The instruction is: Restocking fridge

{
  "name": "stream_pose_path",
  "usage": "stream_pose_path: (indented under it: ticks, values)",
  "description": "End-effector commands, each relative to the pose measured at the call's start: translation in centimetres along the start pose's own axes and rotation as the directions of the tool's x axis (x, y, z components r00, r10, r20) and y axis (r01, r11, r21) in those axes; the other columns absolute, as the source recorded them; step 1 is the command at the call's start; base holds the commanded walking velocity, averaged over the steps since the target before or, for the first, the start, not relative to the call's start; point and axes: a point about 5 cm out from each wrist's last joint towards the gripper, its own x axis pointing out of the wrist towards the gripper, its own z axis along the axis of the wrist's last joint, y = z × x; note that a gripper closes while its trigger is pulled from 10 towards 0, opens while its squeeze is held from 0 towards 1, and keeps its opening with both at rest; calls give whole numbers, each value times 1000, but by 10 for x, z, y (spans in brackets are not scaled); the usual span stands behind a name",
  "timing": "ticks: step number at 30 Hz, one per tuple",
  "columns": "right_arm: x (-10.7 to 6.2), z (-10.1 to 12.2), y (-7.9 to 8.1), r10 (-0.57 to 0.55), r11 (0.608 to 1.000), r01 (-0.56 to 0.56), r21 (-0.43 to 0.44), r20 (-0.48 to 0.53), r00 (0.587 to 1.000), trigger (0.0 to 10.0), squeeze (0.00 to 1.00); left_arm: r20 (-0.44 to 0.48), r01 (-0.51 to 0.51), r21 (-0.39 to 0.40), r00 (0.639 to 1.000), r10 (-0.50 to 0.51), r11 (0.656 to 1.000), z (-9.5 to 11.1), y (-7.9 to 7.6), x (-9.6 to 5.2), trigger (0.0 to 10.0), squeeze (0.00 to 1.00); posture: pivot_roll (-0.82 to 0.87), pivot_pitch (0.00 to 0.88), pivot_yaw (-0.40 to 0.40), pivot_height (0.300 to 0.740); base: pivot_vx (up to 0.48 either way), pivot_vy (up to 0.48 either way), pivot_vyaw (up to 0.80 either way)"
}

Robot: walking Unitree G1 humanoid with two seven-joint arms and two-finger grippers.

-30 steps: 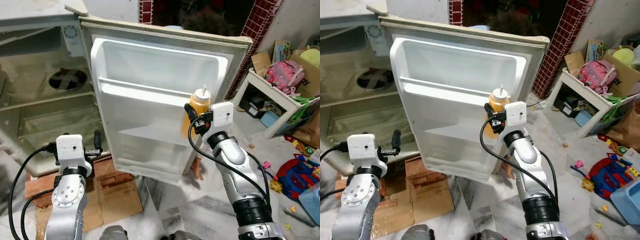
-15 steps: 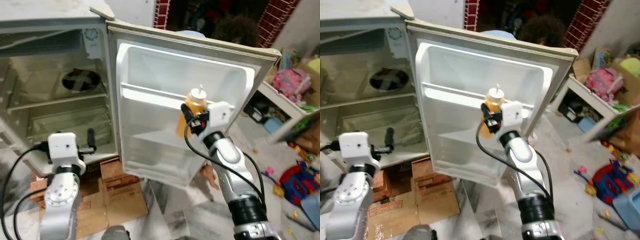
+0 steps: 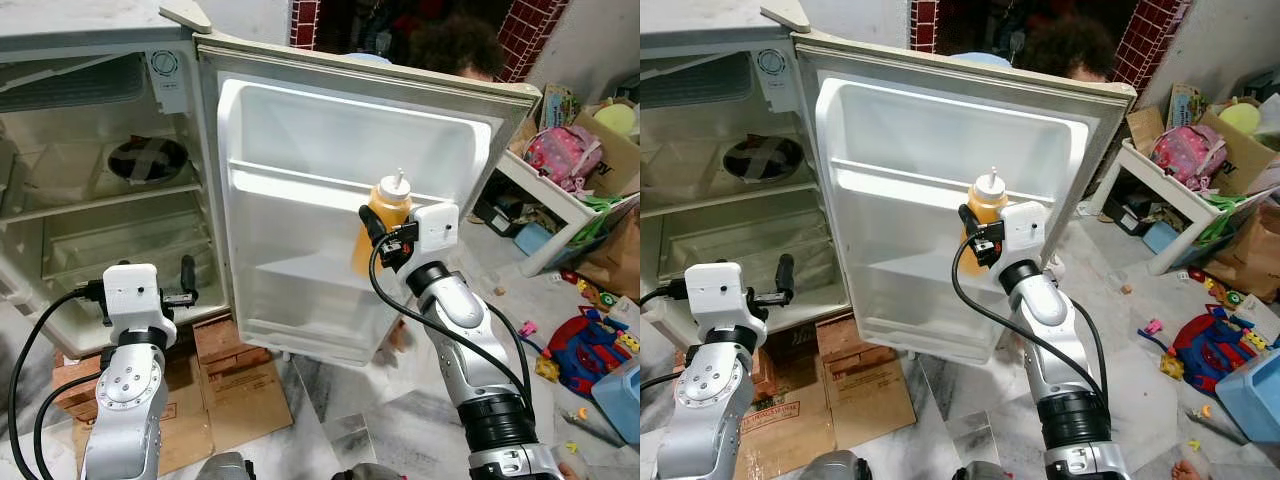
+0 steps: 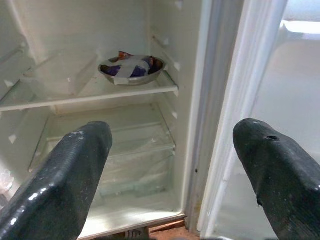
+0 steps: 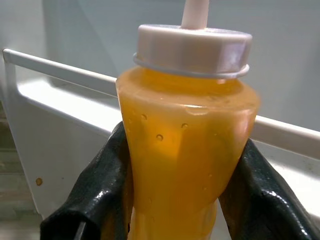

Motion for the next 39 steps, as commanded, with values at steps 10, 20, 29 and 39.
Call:
stream_pose_path:
  ticks: [10,20,29,39]
  values:
    - [0,3,-4,-11,1000,11,10,11,1000,10000,0,-18,-10,10,1000,10,1000,-3,0,2,10000,0,68,0,-83,651,0,0,0]
    - [0,3,-4,-6,1000,6,6,8,1000,10000,0,-12,-53,40,998,53,998,-2,2,3,10000,0,68,0,-86,601,0,0,0]
    - [2,3,-5,-3,1000,3,6,10,1000,10000,0,-32,-118,31,992,119,993,-4,12,5,10000,0,67,0,-87,601,0,0,0]
    - [2,2,-3,1,1000,-1,6,8,1000,10000,0,-42,-146,27,988,148,989,-5,17,6,10000,0,66,0,-85,601,0,0,0]
